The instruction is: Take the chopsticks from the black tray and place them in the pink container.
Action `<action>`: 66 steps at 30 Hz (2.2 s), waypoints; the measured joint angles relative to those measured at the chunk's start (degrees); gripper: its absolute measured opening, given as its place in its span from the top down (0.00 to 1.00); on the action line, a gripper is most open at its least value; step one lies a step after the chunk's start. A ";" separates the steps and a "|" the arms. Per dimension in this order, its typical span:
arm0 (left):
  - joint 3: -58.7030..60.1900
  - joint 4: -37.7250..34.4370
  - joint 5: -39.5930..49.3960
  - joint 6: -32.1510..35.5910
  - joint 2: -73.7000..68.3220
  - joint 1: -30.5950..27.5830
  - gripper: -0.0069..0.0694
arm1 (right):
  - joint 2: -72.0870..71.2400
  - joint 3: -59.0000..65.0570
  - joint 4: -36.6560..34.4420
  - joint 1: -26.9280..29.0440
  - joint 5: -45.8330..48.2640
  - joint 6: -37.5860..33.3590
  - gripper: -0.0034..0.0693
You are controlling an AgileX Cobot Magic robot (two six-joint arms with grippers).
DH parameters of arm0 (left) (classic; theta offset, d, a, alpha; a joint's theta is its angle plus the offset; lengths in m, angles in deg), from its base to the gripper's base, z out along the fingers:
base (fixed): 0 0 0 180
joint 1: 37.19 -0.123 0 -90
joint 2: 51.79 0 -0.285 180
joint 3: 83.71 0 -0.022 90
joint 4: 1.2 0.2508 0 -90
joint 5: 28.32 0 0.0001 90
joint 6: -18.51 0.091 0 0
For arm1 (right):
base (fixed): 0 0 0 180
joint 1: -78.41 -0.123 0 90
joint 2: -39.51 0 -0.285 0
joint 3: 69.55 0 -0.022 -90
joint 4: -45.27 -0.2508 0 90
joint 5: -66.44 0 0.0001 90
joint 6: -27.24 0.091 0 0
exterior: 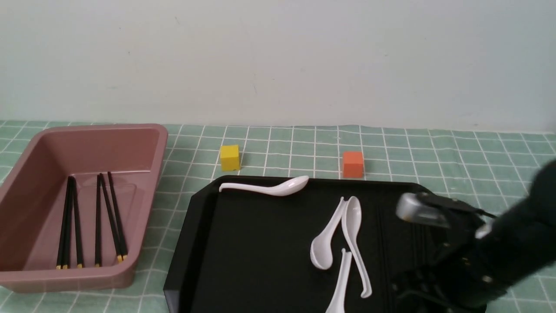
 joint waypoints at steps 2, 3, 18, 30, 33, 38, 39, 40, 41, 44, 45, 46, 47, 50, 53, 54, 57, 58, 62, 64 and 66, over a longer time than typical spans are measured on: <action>0.00 0.00 0.00 0.00 0.00 0.00 0.88 | 2.78 -3.01 5.39 -2.36 -1.18 7.56 0.60; 0.00 0.00 0.00 0.00 0.00 0.00 0.88 | 3.82 -4.12 8.27 -3.16 -1.39 11.14 0.58; 0.00 0.00 0.05 0.00 0.00 0.00 0.88 | 17.55 -9.26 24.24 -8.49 -6.79 31.59 0.48; 0.00 0.00 0.05 0.00 0.00 0.00 0.88 | 19.41 -10.79 26.63 -8.43 -3.84 31.76 0.80; 0.00 0.00 0.05 0.00 0.00 0.00 0.88 | 19.54 -11.74 26.69 -8.43 -2.23 31.81 0.80; 0.00 0.00 0.05 0.00 0.00 0.00 0.88 | 18.57 -14.15 27.43 -8.49 3.49 31.81 0.80; 0.00 0.00 0.05 0.00 0.00 0.00 0.88 | 17.81 -15.03 27.60 -8.49 5.54 31.81 0.80; 0.00 0.00 0.05 0.00 0.00 0.00 0.88 | 17.81 -15.03 27.66 -8.49 5.96 31.81 0.80; 0.00 0.00 0.05 0.00 0.00 0.00 0.88 | 15.96 -16.98 27.77 -8.49 8.85 31.81 0.80; 0.00 0.00 0.05 0.00 0.00 0.00 0.88 | 12.94 -21.02 27.82 -8.49 13.30 31.81 0.80; 0.00 0.00 0.05 0.00 0.00 0.00 0.88 | 11.59 -23.36 27.61 -8.49 14.96 31.81 0.80; 0.00 0.00 0.05 0.00 0.00 0.00 0.88 | 10.40 -26.30 26.83 -8.49 16.06 31.81 0.80; 0.00 0.00 0.05 0.00 0.00 0.00 0.88 | 9.86 -28.53 25.74 -8.49 16.12 31.81 0.80; 0.00 0.00 0.05 0.00 0.00 0.00 0.88 | 9.47 -34.35 21.44 -9.48 13.15 30.37 0.80; 0.00 0.00 0.05 0.00 0.00 0.00 0.88 | 11.02 -40.09 14.10 -12.42 4.18 24.84 0.80; 0.00 0.00 0.05 0.00 0.00 0.00 0.88 | 12.13 -41.69 11.01 -13.88 0.48 22.09 0.80; 0.00 0.00 0.05 0.00 0.00 0.00 0.88 | 17.02 -45.21 1.30 -18.78 -10.86 12.24 0.80; 0.00 0.00 0.05 0.00 0.00 0.00 0.88 | 19.02 -46.14 -2.44 -20.68 -15.03 8.08 0.80; 0.00 0.00 0.05 0.00 0.00 0.00 0.88 | 26.44 -48.74 -15.72 -26.98 -27.10 -6.27 0.80; 0.00 0.00 0.05 0.00 0.00 0.00 0.88 | 31.16 -50.01 -24.75 -30.26 -33.64 -15.56 0.80; 0.00 0.00 0.05 0.00 0.00 0.00 0.88 | 33.43 -50.51 -29.65 -31.87 -37.26 -20.52 0.80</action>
